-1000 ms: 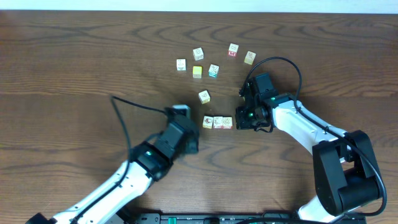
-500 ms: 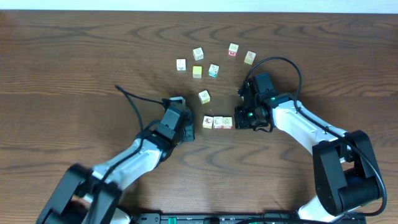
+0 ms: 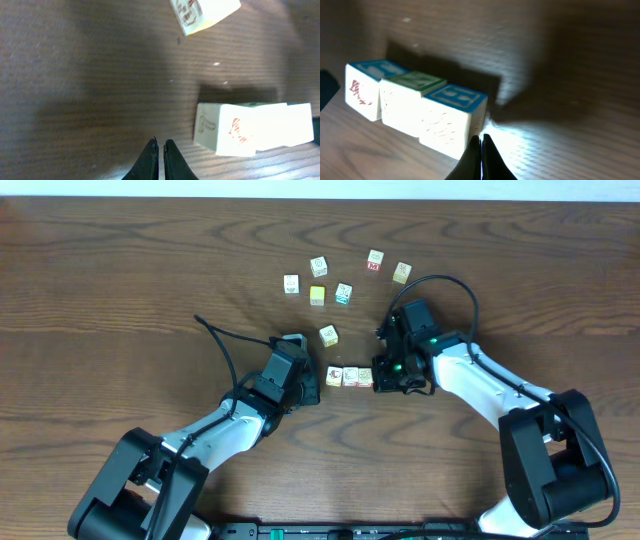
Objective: Lift 3 blocks
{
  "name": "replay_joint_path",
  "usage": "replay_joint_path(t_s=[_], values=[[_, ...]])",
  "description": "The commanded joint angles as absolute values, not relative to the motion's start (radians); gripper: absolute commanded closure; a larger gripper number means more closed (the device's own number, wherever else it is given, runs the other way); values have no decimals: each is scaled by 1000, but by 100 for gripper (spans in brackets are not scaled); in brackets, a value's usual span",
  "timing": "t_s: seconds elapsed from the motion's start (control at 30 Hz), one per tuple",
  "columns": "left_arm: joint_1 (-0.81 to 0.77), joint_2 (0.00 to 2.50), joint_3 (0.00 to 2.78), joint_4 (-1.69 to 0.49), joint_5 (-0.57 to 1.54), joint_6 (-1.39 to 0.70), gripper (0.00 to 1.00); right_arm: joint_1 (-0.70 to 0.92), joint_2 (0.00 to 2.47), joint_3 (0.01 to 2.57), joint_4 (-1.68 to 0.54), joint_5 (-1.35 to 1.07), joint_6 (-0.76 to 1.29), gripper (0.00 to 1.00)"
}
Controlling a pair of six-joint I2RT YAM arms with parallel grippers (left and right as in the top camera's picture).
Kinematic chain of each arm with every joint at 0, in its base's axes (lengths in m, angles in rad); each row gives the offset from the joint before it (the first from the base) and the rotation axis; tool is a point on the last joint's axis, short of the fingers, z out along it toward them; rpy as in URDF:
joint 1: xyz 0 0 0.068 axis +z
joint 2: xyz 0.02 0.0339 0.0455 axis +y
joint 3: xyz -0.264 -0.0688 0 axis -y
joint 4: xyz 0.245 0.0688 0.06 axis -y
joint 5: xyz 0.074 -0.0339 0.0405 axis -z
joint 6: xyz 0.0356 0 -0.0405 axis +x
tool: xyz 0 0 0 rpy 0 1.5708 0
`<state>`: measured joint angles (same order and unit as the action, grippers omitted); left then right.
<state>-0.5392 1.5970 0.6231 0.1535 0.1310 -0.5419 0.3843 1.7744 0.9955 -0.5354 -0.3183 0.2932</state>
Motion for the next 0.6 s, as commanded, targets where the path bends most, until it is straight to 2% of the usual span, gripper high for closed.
replay_joint_path(t_s=[0.0, 0.57], values=[[-533, 1628, 641, 171, 141, -528, 93, 403, 1786, 1005, -536, -329, 311, 99], [-533, 1726, 715, 174, 200, -509, 93, 403, 1786, 1005, -534, -297, 318, 99]])
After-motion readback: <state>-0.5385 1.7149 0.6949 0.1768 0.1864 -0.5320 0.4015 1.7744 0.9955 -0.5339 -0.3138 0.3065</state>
